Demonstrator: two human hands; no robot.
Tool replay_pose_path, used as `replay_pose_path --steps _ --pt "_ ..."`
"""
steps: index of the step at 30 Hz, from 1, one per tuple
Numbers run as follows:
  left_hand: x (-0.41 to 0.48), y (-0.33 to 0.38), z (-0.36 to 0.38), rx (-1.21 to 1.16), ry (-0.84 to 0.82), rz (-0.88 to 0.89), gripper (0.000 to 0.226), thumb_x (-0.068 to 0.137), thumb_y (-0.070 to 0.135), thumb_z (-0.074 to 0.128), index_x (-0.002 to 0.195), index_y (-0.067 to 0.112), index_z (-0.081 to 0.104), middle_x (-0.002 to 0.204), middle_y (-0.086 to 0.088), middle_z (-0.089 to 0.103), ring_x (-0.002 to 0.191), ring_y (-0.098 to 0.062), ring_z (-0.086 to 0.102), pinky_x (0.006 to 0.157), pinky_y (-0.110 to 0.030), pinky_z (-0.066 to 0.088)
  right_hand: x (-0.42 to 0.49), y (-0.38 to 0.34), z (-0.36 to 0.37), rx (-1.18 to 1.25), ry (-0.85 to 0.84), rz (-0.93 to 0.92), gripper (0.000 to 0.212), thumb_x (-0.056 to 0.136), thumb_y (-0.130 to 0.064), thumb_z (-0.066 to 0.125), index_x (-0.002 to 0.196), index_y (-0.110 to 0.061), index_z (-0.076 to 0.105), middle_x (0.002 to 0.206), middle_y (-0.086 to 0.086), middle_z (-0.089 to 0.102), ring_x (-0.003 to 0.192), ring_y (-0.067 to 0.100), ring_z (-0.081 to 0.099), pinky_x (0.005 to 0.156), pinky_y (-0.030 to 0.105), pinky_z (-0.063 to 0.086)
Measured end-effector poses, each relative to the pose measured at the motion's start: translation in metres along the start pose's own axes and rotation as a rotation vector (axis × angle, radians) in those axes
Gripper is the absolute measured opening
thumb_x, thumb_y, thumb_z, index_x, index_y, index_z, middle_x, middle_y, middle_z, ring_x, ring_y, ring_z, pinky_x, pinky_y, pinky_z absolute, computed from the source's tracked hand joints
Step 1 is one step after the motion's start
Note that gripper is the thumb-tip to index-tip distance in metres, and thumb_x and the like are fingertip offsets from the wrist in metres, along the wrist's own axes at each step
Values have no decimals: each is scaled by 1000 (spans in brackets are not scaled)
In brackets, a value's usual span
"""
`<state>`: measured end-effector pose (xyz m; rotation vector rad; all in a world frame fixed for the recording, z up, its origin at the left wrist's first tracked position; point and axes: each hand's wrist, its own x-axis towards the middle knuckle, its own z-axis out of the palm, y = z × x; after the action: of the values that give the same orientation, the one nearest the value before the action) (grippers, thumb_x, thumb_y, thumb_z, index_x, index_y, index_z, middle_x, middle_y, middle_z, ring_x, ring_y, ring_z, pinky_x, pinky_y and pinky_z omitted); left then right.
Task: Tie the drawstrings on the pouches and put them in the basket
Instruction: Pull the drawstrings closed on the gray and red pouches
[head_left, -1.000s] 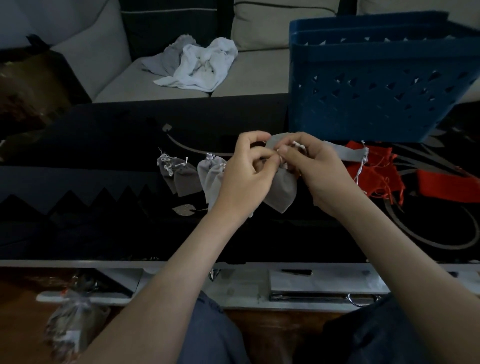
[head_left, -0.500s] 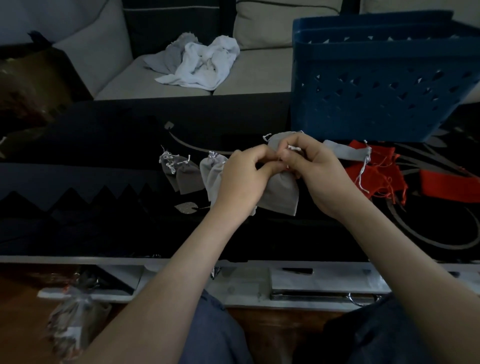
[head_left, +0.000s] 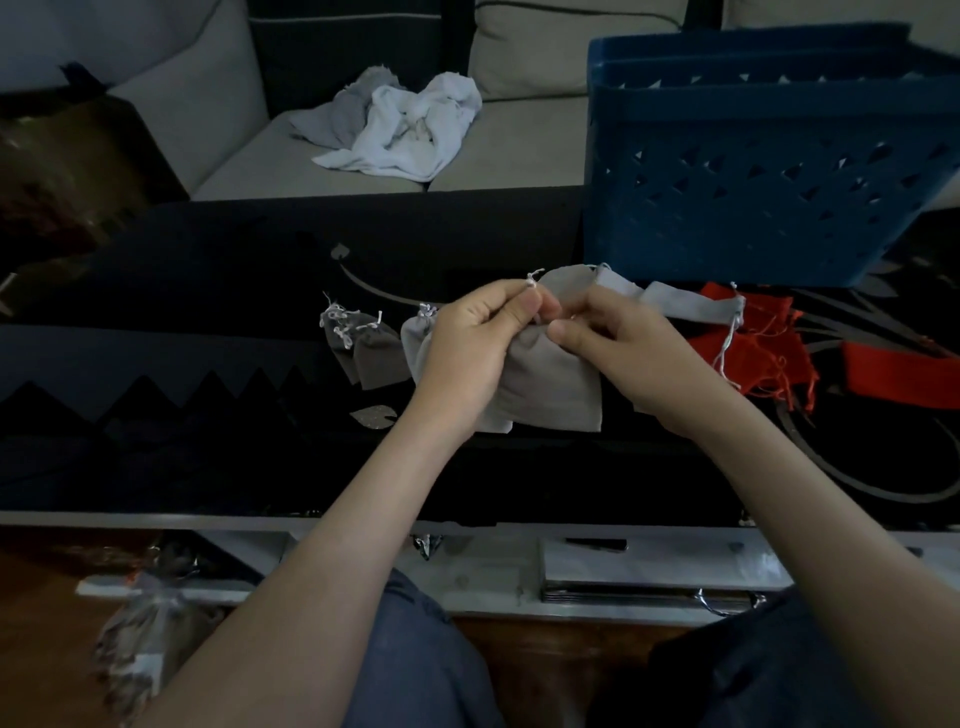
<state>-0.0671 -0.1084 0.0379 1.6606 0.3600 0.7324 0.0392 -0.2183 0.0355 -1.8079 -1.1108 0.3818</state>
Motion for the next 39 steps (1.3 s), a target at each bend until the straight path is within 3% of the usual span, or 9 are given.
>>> replay_pose_path --steps 5,9,12,16,21,24,28,32,39 --pt "-1 3 -4 56 -32 -66 20 96 14 53 87 17 71 64 11 64 64 2 58 68 -16 46 -2 3 -11 -51 -147 60 24 95 -23 54 89 -5 68 89 13 67 80 10 57 80 31 46" --pt "-2 2 -5 170 -42 -66 10 94 16 58 100 10 63 70 6 64 61 6 58 63 -9 42 -5 4 -22 -88 -169 97 22 93 -23 58 77 -14 70 82 2 68 83 13 62 85 32 46" --pt "-2 3 -4 216 -21 -99 14 92 18 61 100 8 59 73 4 67 62 8 60 62 -5 43 -7 4 -25 -77 -111 172 34 92 -34 58 69 -9 61 66 -1 54 67 11 49 67 27 38" --pt "0 2 0 260 -29 -135 7 92 22 61 92 17 66 71 10 67 68 6 61 68 -11 46 -5 -1 -17 243 15 264 31 95 -28 53 69 -10 52 63 1 43 55 4 42 56 15 36" --pt "-1 -2 7 288 46 -90 12 93 24 59 88 19 70 76 9 68 78 -4 63 76 -26 49 -7 -9 -8 623 -57 256 24 97 -14 47 77 -9 58 71 1 60 67 8 57 65 16 48" --pt "-2 -2 10 279 85 -92 13 93 22 60 87 20 71 81 5 71 85 -11 67 86 -40 53 -10 -10 -3 445 -78 92 23 95 -4 47 84 -17 63 76 -8 65 77 4 60 74 17 49" --pt "-3 -2 13 303 78 -113 17 95 19 55 89 20 71 84 1 72 86 -12 67 88 -44 51 -10 -7 2 186 24 -17 20 92 -2 54 92 -20 61 92 12 65 92 31 58 88 40 48" --pt "-4 -1 14 331 41 -108 22 97 16 50 92 17 71 87 -1 71 88 -15 65 88 -44 51 -9 -5 3 166 82 -64 21 90 -6 59 102 -21 54 76 1 65 74 18 57 68 16 43" --pt "-8 4 14 342 -41 -77 18 96 18 52 102 15 69 91 3 70 88 -6 63 80 -25 50 -9 -6 5 135 177 -36 18 89 -3 59 96 -20 60 79 -6 65 75 -6 61 72 8 46"
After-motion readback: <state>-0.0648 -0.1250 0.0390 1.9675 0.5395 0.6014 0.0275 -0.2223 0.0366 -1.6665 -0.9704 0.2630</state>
